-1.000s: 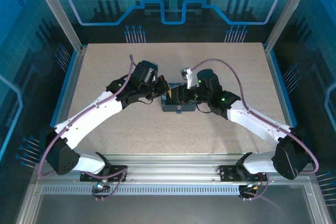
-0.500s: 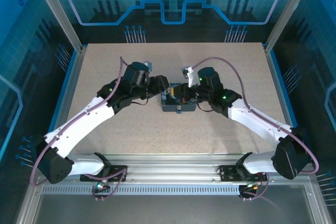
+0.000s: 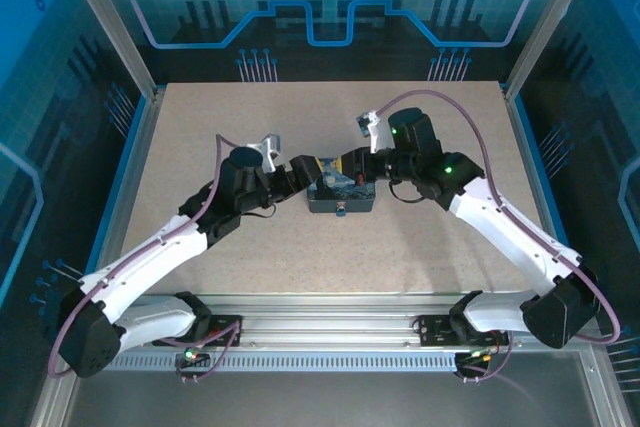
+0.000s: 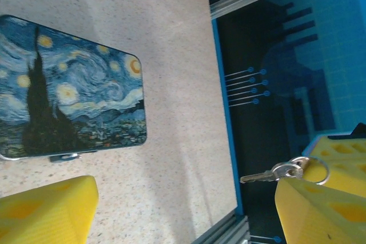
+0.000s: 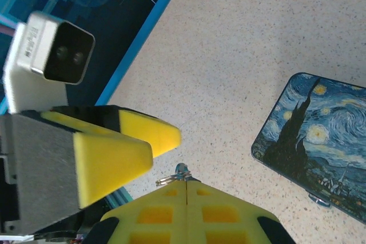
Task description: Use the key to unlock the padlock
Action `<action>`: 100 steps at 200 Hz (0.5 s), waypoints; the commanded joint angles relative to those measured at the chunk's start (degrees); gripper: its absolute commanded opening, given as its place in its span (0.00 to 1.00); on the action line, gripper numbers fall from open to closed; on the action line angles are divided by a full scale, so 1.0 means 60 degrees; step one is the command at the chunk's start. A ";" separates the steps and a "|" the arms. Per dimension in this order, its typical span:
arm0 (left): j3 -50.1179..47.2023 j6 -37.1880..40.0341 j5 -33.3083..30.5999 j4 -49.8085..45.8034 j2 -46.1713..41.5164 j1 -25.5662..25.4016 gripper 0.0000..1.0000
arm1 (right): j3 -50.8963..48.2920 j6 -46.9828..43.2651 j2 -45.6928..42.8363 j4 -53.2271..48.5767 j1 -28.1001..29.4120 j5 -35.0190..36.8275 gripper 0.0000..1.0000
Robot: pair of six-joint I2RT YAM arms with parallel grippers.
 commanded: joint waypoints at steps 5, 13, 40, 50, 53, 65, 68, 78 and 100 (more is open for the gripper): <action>-0.0678 -0.0572 0.0671 0.2848 -0.0190 0.0044 0.83 | 0.0508 0.0500 0.0187 -0.0963 -0.0143 -0.0174 0.00; -0.0896 -0.0656 0.0799 0.3538 -0.0154 0.0049 0.83 | 0.0526 0.0644 0.0202 -0.0893 -0.0166 -0.0250 0.00; -0.1365 -0.1156 0.1174 0.5594 0.0195 0.0014 0.85 | 0.0512 0.1107 0.0217 -0.0542 -0.0164 -0.0331 0.00; -0.1440 -0.1302 0.1238 0.6148 0.0354 -0.0041 0.85 | 0.0463 0.1281 0.0196 -0.0334 -0.0155 -0.0375 0.00; -0.1465 -0.1336 0.1250 0.6309 0.0402 -0.0066 0.85 | 0.0444 0.1337 0.0189 -0.0268 -0.0162 -0.0388 0.00; -0.1501 -0.1485 0.1243 0.6758 0.0582 -0.0164 0.85 | 0.0343 0.1558 0.0132 0.0065 -0.0157 -0.0467 0.00; -0.1501 -0.1521 0.1240 0.6859 0.0610 -0.0176 0.85 | 0.0317 0.1632 0.0117 0.0154 -0.0157 -0.0497 0.00; -0.1509 -0.1586 0.1256 0.7141 0.0740 -0.0256 0.86 | 0.0237 0.1839 0.0074 0.0451 -0.0156 -0.0586 0.00; -0.1473 -0.1742 0.1268 0.7541 0.0951 -0.0375 0.86 | 0.0097 0.2215 0.0014 0.0969 -0.0159 -0.0737 0.00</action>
